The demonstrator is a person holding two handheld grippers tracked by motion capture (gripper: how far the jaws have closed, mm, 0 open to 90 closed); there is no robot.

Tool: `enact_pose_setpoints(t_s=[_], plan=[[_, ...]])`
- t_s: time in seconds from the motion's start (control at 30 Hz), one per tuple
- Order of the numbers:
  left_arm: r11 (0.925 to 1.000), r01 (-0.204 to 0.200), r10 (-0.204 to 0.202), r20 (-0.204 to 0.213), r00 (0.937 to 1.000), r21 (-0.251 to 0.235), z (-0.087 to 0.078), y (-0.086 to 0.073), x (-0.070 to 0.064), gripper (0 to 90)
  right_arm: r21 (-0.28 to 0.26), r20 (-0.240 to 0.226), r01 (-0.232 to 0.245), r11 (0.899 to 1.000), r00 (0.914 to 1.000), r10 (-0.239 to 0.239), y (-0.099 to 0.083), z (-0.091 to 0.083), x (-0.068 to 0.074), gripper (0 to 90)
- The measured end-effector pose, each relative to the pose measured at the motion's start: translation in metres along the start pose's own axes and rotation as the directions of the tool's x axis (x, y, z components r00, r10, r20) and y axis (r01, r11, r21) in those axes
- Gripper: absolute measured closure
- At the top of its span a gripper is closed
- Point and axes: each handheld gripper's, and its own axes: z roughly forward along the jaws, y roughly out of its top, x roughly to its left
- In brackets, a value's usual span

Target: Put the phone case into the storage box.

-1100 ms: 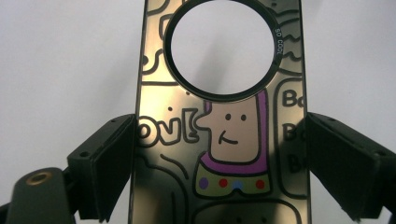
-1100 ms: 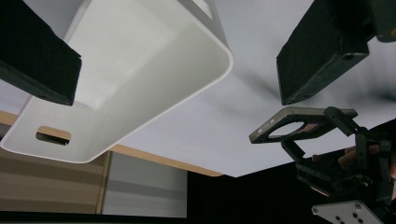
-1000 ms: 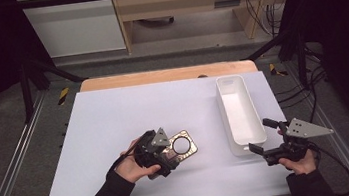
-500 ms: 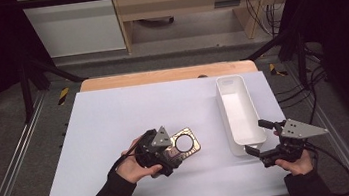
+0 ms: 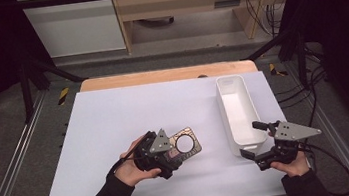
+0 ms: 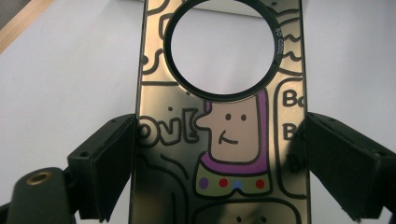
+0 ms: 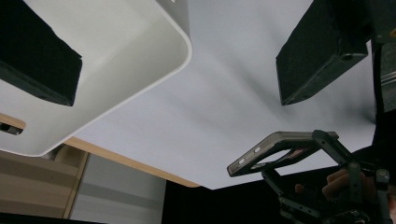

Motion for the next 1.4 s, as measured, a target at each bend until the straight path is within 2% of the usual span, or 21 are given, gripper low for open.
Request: enact_pose_setpoints(t_s=[0.43, 0.73, 1.4], plan=[[0.9993, -0.035, 0.036, 0.030, 0.9989, -0.009, 0.002, -0.002, -0.006, 11.4, 0.050, -0.061, 0.076, 0.996, 0.9955, -0.073, 0.002, 0.013, 0.013, 0.8], [0.9985, -0.055, 0.055, 0.042, 0.9976, -0.004, 0.007, -0.002, -0.010, 11.4, 0.081, -0.102, 0.132, 0.988, 0.9871, -0.124, 0.003, 0.022, 0.021, 0.8], [0.9952, -0.098, 0.098, 0.087, 0.9914, -0.004, 0.017, 0.002, -0.021, 11.5, 0.133, -0.186, 0.206, 0.970, 0.9659, -0.180, 0.004, 0.036, 0.036, 0.9]])
